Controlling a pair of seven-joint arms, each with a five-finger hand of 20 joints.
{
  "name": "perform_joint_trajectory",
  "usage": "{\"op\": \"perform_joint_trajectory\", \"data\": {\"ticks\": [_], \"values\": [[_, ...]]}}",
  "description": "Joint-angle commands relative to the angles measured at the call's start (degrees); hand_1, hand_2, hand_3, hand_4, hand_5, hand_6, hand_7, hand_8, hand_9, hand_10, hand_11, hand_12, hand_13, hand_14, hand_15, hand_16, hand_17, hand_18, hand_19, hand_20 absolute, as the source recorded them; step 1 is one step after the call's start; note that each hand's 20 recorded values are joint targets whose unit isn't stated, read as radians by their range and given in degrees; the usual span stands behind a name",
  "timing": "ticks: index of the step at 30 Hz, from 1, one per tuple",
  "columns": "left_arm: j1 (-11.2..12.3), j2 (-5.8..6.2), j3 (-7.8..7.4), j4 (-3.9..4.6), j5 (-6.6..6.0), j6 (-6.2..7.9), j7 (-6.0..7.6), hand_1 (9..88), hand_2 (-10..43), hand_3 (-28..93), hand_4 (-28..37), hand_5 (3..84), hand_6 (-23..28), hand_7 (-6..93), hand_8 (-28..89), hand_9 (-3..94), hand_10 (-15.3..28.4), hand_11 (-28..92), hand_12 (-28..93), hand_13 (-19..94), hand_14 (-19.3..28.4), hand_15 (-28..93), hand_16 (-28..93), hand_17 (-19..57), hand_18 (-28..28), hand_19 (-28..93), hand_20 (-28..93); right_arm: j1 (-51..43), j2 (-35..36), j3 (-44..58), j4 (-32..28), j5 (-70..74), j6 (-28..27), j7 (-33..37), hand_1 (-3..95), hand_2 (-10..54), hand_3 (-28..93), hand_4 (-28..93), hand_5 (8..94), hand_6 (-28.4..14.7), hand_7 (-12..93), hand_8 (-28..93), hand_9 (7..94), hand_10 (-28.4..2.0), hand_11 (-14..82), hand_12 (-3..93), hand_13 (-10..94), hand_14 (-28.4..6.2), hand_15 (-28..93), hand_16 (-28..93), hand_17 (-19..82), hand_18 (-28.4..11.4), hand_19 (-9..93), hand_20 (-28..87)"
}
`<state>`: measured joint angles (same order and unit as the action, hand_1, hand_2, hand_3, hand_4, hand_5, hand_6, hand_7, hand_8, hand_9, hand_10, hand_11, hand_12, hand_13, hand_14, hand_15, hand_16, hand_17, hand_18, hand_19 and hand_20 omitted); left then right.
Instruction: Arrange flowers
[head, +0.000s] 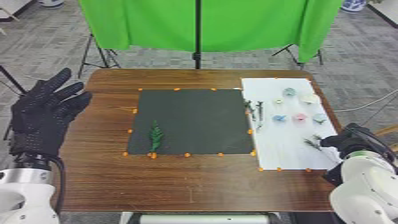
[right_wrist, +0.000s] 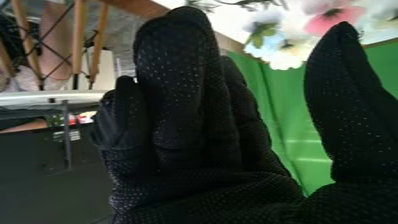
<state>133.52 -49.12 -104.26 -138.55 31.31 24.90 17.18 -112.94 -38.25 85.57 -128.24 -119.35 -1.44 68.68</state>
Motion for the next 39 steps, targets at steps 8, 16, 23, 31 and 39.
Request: {"op": "perform_joint_trajectory", "data": {"ticks": [8, 16, 23, 31, 39], "values": [[0.60, -0.47, 0.43, 0.35, -0.01, -0.14, 0.10, 20.9, 11.3, 76, -28.3, 35.4, 9.9, 13.2, -9, 30.1, 20.1, 28, 10, 24, 27.4, 55, -12, -7.5, 24.8, 64, 9, -1.06, 0.28, 0.30, 0.84, 3.32, -4.92, 2.20, 34.4, -6.6, 67, -23, 53.1, -8.4, 7, -9, 76.9, -18.2, 24.5, 15.7, 77, -13.0, 62, 14, 52, -19.3, 93, 26], [0.00, 0.23, 1.97, 0.88, -0.41, -0.36, 1.10, 20.9, 11.3, 76, -28.3, 35.4, 9.9, 13.1, -9, 30.1, 20.2, 28, 10, 24, 27.4, 55, -12, -7.5, 24.8, 64, 9, 1.07, 1.28, -2.08, 2.45, 4.73, -5.48, 3.04, 34.7, -7.9, 67, -23, 52.8, -9.3, 6, -9, 76.1, -18.5, 24.3, 15.6, 76, -13.1, 62, 14, 52, -19.4, 93, 25], [0.07, 0.56, 1.93, 1.01, -0.53, -0.41, 1.50, 21.0, 11.3, 76, -28.3, 35.4, 9.9, 13.1, -9, 30.1, 20.1, 28, 10, 24, 27.4, 55, -12, -7.5, 24.8, 64, 9, 3.64, 2.22, -5.89, 4.36, 4.45, -4.80, 3.16, 35.2, -8.0, 66, -23, 53.9, -9.5, 6, -8, 76.0, -18.4, 24.8, 15.6, 76, -13.0, 62, 14, 51, -19.5, 93, 24], [-0.15, 0.85, 2.32, 1.19, -0.78, -0.63, 2.03, 21.0, 11.3, 76, -28.3, 35.4, 9.9, 13.2, -9, 30.1, 20.1, 28, 10, 24, 27.5, 55, -12, -7.5, 24.9, 64, 9, 5.60, 2.92, -9.00, 6.42, 4.83, -2.90, 2.59, 35.8, -7.4, 67, -22, 56.6, -8.8, 7, -8, 76.5, -17.4, 26.6, 15.8, 76, -12.5, 62, 14, 51, -19.3, 93, 23], [-0.29, 0.98, 2.40, 1.30, -0.83, -0.66, 2.18, 21.0, 11.4, 76, -28.3, 35.4, 9.9, 13.1, -9, 30.2, 20.1, 28, 10, 24, 27.4, 55, -12, -7.5, 24.8, 64, 9, 7.27, 4.10, -12.74, 8.30, 1.48, -0.74, 1.59, 44.0, -9.0, 70, -24, 67.4, -5.1, 16, -10, 80.5, -14.1, 29.8, 16.2, 79, -9.3, 60, 14, 50, -18.8, 93, 23]]}}
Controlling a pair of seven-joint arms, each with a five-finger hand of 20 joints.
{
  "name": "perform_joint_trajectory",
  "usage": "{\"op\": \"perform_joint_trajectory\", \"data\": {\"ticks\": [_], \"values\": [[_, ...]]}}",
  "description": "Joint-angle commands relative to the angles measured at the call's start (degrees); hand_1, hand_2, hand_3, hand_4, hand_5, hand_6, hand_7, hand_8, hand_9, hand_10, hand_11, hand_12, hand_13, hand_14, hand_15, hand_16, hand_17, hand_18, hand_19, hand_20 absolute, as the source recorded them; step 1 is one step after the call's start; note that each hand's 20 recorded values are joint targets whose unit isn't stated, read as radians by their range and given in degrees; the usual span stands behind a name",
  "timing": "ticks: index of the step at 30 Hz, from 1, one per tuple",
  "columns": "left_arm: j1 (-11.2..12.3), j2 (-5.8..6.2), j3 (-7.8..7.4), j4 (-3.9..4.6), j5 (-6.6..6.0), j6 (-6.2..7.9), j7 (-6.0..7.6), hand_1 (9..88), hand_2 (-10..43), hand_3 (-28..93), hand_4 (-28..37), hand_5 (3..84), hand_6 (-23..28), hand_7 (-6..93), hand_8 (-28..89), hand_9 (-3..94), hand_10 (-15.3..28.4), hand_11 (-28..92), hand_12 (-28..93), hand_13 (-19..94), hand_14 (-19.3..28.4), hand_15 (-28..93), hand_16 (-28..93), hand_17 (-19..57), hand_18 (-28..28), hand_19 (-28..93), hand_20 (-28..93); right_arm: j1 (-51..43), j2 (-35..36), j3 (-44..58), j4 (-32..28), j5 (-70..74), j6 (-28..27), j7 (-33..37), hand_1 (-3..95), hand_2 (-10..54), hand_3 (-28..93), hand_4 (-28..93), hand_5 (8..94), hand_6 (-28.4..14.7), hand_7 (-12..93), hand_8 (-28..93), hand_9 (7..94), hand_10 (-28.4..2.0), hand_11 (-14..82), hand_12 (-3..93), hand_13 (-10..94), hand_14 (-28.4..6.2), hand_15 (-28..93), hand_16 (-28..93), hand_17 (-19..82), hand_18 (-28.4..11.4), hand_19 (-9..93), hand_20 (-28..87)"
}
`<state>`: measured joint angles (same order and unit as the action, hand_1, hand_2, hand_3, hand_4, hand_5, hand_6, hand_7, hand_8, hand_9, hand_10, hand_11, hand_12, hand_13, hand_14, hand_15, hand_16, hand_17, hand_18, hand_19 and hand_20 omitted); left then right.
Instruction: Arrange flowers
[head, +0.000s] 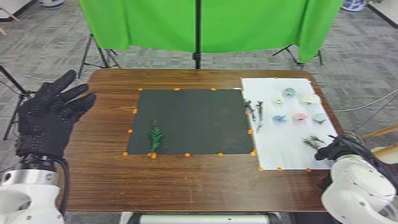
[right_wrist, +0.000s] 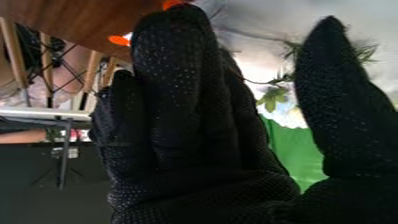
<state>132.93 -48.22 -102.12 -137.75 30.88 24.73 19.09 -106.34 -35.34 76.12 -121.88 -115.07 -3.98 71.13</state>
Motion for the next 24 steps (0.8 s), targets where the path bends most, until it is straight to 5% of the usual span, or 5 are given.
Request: {"op": "perform_joint_trajectory", "data": {"ticks": [1, 8, 16, 24], "values": [[0.40, 0.12, 0.23, 0.45, -0.43, -0.50, 0.41, 21.0, 11.3, 76, -28.3, 35.4, 9.9, 13.1, -9, 30.2, 20.1, 28, 10, 24, 27.4, 55, -12, -7.5, 24.8, 64, 9, 1.11, 1.41, -4.04, 2.27, -3.46, 2.35, -0.95, 46.7, -9.3, 69, -26, 69.5, -4.7, 18, -4, 81.6, -13.5, 30.0, 16.4, 80, -8.6, 60, 14, 50, -18.8, 93, 23], [0.26, 0.22, 0.30, 0.53, -0.45, -0.51, 0.50, 21.0, 11.3, 76, -28.3, 35.4, 9.9, 13.1, -9, 30.1, 20.2, 28, 10, 24, 27.4, 55, -12, -7.5, 24.8, 64, 9, 2.80, 2.74, -8.05, 3.89, -8.00, 8.47, -1.12, 57.0, -9.5, 65, -28, 78.9, -2.1, 26, 4, 90.3, -8.9, 23.9, 24.6, 86, -5.6, 55, 16, 53, -17.3, 93, 22], [0.42, 0.45, 0.35, 0.48, -0.72, -0.23, 1.04, 21.0, 11.3, 76, -28.3, 35.4, 9.9, 13.2, -9, 30.1, 20.1, 28, 10, 24, 27.4, 55, -12, -7.5, 24.8, 64, 9, 6.67, 4.47, -13.03, 5.61, -14.27, 18.57, 0.00, 57.2, -9.5, 68, -28, 82.3, -1.8, 25, 5, 92.9, -8.0, 24.8, 24.4, 90, -4.3, 53, 18, 57, -15.8, 93, 25], [0.53, 0.71, -0.02, 0.39, -0.66, -0.31, 1.13, 21.1, 11.3, 76, -28.3, 35.4, 9.9, 13.2, -9, 30.1, 20.1, 28, 10, 24, 27.4, 55, -12, -7.6, 24.8, 64, 9, 11.31, 5.64, -15.47, 4.14, -18.00, 21.51, 1.06, 57.3, -9.5, 69, -28, 85.2, -2.1, 23, 8, 93.7, -8.8, 28.0, 22.7, 92, -3.7, 52, 19, 59, -15.6, 93, 27]]}}
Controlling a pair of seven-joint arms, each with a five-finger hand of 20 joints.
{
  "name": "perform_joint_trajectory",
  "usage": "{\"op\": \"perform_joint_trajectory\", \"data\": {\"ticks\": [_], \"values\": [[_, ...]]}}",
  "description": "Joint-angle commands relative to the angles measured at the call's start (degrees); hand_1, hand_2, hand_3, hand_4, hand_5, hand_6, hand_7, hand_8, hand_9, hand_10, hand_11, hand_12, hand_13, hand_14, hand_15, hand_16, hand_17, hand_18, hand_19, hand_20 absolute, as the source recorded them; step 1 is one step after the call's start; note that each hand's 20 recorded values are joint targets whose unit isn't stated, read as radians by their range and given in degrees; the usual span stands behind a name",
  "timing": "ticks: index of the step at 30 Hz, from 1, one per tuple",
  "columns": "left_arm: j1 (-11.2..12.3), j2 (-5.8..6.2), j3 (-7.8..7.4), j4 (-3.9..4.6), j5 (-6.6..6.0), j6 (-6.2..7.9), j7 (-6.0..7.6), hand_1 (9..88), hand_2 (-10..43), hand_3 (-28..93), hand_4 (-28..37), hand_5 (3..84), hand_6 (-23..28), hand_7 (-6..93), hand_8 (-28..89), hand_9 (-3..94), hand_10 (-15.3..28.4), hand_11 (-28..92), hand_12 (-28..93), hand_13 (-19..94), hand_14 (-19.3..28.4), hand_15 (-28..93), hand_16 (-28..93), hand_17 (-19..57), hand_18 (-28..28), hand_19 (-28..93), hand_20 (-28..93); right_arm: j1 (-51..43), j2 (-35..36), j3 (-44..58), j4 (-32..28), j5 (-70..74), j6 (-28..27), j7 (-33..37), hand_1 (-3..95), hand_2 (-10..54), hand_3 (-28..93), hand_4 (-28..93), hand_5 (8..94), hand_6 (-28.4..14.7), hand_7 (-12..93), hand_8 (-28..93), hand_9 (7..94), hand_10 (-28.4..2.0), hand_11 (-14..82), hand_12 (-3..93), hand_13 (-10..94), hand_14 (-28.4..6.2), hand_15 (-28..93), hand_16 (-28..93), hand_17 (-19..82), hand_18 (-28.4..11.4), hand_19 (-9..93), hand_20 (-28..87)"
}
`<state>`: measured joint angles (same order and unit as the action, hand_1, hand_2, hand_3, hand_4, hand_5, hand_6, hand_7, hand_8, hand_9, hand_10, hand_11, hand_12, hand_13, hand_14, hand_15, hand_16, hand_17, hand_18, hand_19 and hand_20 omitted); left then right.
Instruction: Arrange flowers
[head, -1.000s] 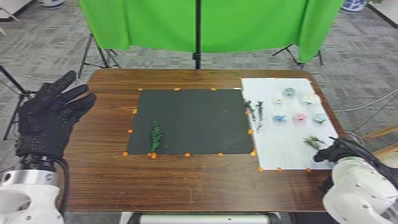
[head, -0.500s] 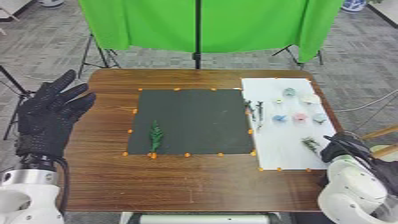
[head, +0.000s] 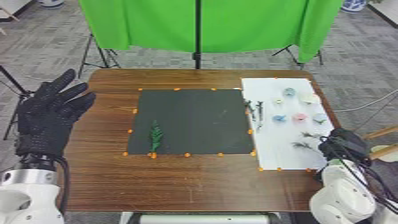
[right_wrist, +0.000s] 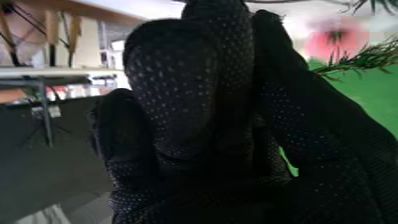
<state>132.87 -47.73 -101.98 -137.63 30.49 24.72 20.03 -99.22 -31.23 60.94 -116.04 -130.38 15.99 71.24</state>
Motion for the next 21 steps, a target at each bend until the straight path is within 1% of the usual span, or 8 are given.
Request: {"op": "perform_joint_trajectory", "data": {"ticks": [1, 3, 4, 5, 11, 15, 19, 21], "values": [[0.71, 0.17, -0.34, 0.13, -0.11, -0.25, -0.02, 21.1, 11.3, 76, -28.3, 35.4, 9.9, 13.2, -9, 30.1, 20.1, 28, 10, 24, 27.4, 55, -12, -7.5, 24.8, 64, 9, 4.69, 1.50, -0.29, -2.33, -2.77, 1.38, 0.85, 57.3, -9.5, 69, -28, 85.5, -2.1, 23, 8, 93.7, -8.8, 28.2, 22.5, 92, -3.7, 52, 19, 59, -15.6, 93, 28], [1.13, 0.06, -0.88, -0.13, 0.10, -0.45, -0.58, 21.0, 11.3, 76, -28.3, 35.4, 9.9, 13.1, -9, 30.1, 20.1, 28, 10, 24, 27.4, 55, -12, -7.6, 24.8, 64, 9, 5.51, 1.50, -0.44, -3.76, -2.74, 1.08, 0.46, 57.3, -9.5, 70, -28, 85.8, -2.1, 23, 8, 93.7, -8.8, 28.8, 22.3, 93, -3.7, 52, 19, 59, -15.5, 93, 28], [1.23, -0.20, -1.18, -0.26, 0.42, -0.48, -1.33, 21.0, 11.3, 76, -28.3, 35.4, 9.9, 13.1, -9, 30.1, 20.1, 28, 10, 24, 27.4, 55, -12, -7.5, 24.8, 64, 9, 6.06, 1.20, -0.53, -4.56, -2.31, 0.50, 0.03, 57.3, -9.5, 70, -28, 85.9, -2.1, 23, 9, 93.7, -8.8, 29.1, 22.3, 93, -3.7, 52, 19, 59, -15.6, 93, 28], [1.46, -0.03, -1.35, -0.33, 0.20, -0.30, -0.76, 21.0, 11.3, 76, -28.3, 35.4, 9.9, 13.2, -9, 30.2, 20.2, 28, 10, 24, 27.5, 55, -12, -7.6, 24.8, 64, 9, 8.23, 1.16, -1.91, -4.98, -1.74, 0.55, -0.37, 57.2, -9.5, 70, -28, 86.0, -2.2, 23, 9, 93.7, -8.8, 29.4, 22.3, 93, -3.7, 52, 19, 59, -15.7, 93, 28], [2.40, 0.02, -3.14, -0.80, 0.52, -0.29, -1.66, 21.0, 11.2, 76, -28.3, 35.4, 10.0, 13.2, -9, 30.1, 20.1, 28, 10, 24, 27.4, 55, -12, -7.6, 24.8, 64, 9, 23.61, -1.38, -14.08, -6.38, 2.68, -1.80, -4.61, 56.9, -9.5, 71, -28, 86.6, -2.4, 23, 9, 93.7, -9.1, 30.3, 22.0, 93, -3.7, 52, 20, 60, -15.8, 93, 30], [2.37, 0.04, -3.50, -0.93, 0.56, -0.05, -2.03, 21.0, 11.3, 76, -28.3, 35.4, 9.9, 13.1, -9, 30.1, 20.2, 28, 10, 24, 27.4, 55, -12, -7.6, 24.9, 64, 9, 34.63, -5.97, -23.51, -4.91, 5.57, -3.30, -7.27, 56.9, -9.5, 71, -28, 86.8, -2.4, 22, 10, 93.7, -9.1, 30.7, 21.9, 93, -3.8, 52, 21, 60, -15.9, 93, 31], [2.21, 0.20, -3.25, -1.02, 0.34, 0.23, -1.84, 21.0, 11.2, 76, -28.3, 35.4, 9.9, 13.1, -9, 30.2, 20.2, 28, 10, 24, 27.4, 55, -12, -7.5, 24.8, 64, 9, 45.55, -13.91, -33.83, -0.66, 8.01, -4.88, -10.12, 57.0, -9.5, 71, -28, 86.9, -2.5, 22, 10, 93.7, -9.2, 31.1, 21.9, 94, -3.8, 52, 21, 60, -16.0, 93, 32], [1.33, 0.05, -3.00, -0.91, 0.79, -0.02, -3.10, 20.9, 11.2, 76, -28.3, 35.4, 9.9, 13.2, -9, 30.1, 20.2, 28, 10, 24, 27.4, 55, -12, -7.5, 24.8, 64, 9, 46.78, -17.20, -35.13, 1.01, 9.71, -6.26, -10.95, 56.9, -9.5, 71, -28, 86.9, -2.5, 22, 10, 93.7, -9.2, 31.2, 21.8, 94, -3.8, 52, 21, 60, -16.0, 93, 32]]}}
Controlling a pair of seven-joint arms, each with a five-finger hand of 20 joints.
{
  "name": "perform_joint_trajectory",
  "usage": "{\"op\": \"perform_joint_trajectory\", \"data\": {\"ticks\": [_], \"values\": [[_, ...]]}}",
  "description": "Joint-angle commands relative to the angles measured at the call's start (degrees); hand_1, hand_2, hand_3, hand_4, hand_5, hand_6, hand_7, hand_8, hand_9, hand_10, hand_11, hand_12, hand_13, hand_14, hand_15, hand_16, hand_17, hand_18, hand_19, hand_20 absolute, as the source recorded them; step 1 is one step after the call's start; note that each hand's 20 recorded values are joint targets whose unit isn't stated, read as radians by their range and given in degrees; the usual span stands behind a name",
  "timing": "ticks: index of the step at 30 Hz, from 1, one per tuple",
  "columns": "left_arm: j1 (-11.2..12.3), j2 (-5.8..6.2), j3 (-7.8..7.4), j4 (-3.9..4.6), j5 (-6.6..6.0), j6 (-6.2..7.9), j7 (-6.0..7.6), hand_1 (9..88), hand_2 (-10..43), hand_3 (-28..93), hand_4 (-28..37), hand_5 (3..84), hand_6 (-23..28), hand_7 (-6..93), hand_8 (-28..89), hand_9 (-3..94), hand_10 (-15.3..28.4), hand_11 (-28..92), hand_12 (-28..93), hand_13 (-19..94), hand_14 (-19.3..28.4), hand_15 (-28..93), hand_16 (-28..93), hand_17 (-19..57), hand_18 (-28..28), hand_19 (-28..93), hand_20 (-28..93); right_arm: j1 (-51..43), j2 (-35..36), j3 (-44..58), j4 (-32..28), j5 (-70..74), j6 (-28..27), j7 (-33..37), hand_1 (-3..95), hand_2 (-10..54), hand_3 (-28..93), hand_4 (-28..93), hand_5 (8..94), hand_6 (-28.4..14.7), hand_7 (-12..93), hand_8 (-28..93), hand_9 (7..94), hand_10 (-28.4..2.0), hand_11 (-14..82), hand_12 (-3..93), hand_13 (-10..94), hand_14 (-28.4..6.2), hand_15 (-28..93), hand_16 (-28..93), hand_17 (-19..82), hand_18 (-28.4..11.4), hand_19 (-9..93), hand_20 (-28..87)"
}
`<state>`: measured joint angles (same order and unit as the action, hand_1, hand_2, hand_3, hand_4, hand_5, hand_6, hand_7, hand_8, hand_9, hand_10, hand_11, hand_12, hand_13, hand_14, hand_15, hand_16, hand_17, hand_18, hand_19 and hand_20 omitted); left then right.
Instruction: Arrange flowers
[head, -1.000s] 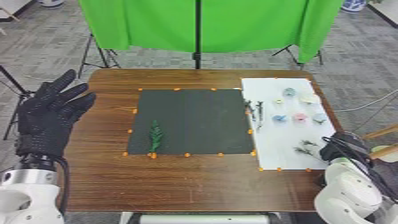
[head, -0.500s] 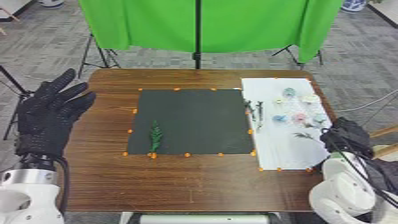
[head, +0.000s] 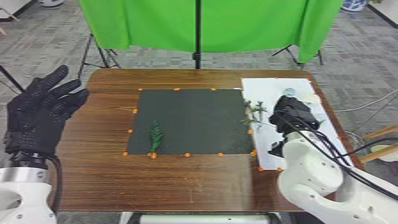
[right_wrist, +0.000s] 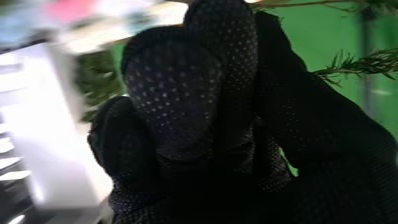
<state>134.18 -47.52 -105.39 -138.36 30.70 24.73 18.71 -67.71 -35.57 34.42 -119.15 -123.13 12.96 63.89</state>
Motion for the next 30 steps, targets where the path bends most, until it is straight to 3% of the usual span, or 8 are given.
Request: {"op": "perform_joint_trajectory", "data": {"ticks": [1, 4, 7, 11, 14, 16, 19, 30], "values": [[-0.44, -0.18, 0.52, -0.15, 0.75, -0.02, -2.06, 21.0, 11.3, 76, -28.3, 35.4, 9.9, 13.2, -9, 30.1, 20.2, 28, 10, 24, 27.4, 55, -12, -7.5, 24.8, 64, 9, 15.91, -14.40, -9.40, 5.15, 3.04, -3.89, -4.00, 56.9, -9.5, 71, -28, 86.9, -2.5, 22, 10, 93.7, -9.2, 31.2, 21.8, 94, -3.8, 52, 21, 60, -16.0, 93, 32], [0.21, 0.00, 0.12, -0.56, 0.74, 0.66, -1.38, 20.9, 11.3, 76, -28.3, 35.4, 9.9, 13.2, -9, 30.1, 20.2, 28, 10, 24, 27.5, 55, -12, -7.6, 24.8, 64, 9, 16.84, -18.94, -10.60, 8.04, 4.63, -6.11, -6.04, 56.8, -9.5, 71, -28, 86.9, -2.5, 22, 11, 93.7, -9.1, 31.4, 21.7, 94, -3.8, 52, 21, 60, -16.1, 93, 32], [-0.44, 0.40, -0.06, -0.48, 1.05, 0.00, -3.01, 21.0, 11.3, 76, -28.3, 35.4, 9.9, 13.2, -9, 30.1, 20.2, 28, 10, 24, 27.5, 55, -12, -7.5, 24.8, 64, 9, 16.84, -22.95, -11.61, 10.88, 5.66, -8.22, -6.58, 56.8, -9.5, 71, -28, 86.9, -2.5, 22, 10, 93.7, -9.2, 31.5, 21.5, 94, -3.8, 52, 21, 60, -16.1, 93, 32], [-2.18, 1.06, 0.58, -0.01, 1.19, -0.40, -3.03, 21.0, 11.3, 76, -28.3, 35.4, 9.9, 13.2, -9, 30.1, 20.2, 28, 10, 24, 27.4, 55, -12, -7.5, 24.9, 64, 9, 19.12, -26.96, -14.65, 14.77, 8.16, -9.09, -6.88, 56.5, -9.5, 72, -28, 86.8, -2.4, 22, 11, 93.7, -9.2, 31.8, 21.2, 94, -3.9, 52, 21, 60, -16.1, 93, 32], [-3.94, 1.72, 1.44, 0.56, 1.13, -1.59, -3.24, 21.0, 11.3, 76, -28.3, 35.4, 9.9, 13.1, -9, 30.1, 20.2, 28, 10, 24, 27.4, 55, -12, -7.5, 24.9, 64, 9, 21.08, -29.01, -17.11, 17.07, 9.34, -8.89, -6.08, 55.7, -9.5, 72, -28, 86.4, -2.1, 22, 11, 93.7, -9.3, 32.1, 20.8, 94, -3.8, 52, 21, 60, -16.2, 93, 33], [-6.20, 2.11, 2.80, 1.27, 1.14, -2.16, -3.06, 21.0, 11.3, 76, -28.3, 35.4, 9.9, 13.2, -9, 30.1, 20.3, 28, 10, 24, 27.4, 55, -12, -7.5, 24.9, 64, 9, 22.11, -30.05, -18.06, 18.22, 10.39, -8.22, -5.51, 55.3, -9.5, 72, -28, 86.4, -2.1, 22, 11, 93.7, -9.2, 32.4, 20.5, 94, -3.8, 52, 21, 60, -16.2, 93, 33], [-8.59, 1.75, 4.52, 2.06, 1.31, -3.04, -4.27, 21.0, 11.3, 76, -28.3, 35.4, 10.0, 13.1, -9, 30.1, 20.2, 28, 10, 24, 27.5, 55, -12, -7.5, 24.8, 64, 9, 21.45, -31.32, -18.17, 19.78, 10.91, -8.17, -4.45, 55.1, -9.5, 72, -28, 86.3, -2.1, 22, 11, 93.7, -9.1, 32.5, 20.1, 94, -3.8, 52, 21, 60, -16.2, 93, 33], [-10.10, 2.58, 5.39, 2.62, 1.32, -4.22, -3.99, 21.0, 11.3, 76, -28.3, 35.4, 10.0, 13.1, -9, 30.1, 20.2, 28, 10, 24, 27.4, 55, -12, -7.5, 24.8, 64, 9, 19.95, -34.91, -18.68, 22.90, 12.84, -8.60, -0.97, 55.0, -9.5, 72, -28, 86.2, -2.1, 23, 10, 93.7, -8.9, 32.9, 19.9, 94, -3.8, 52, 21, 60, -16.2, 93, 33]]}}
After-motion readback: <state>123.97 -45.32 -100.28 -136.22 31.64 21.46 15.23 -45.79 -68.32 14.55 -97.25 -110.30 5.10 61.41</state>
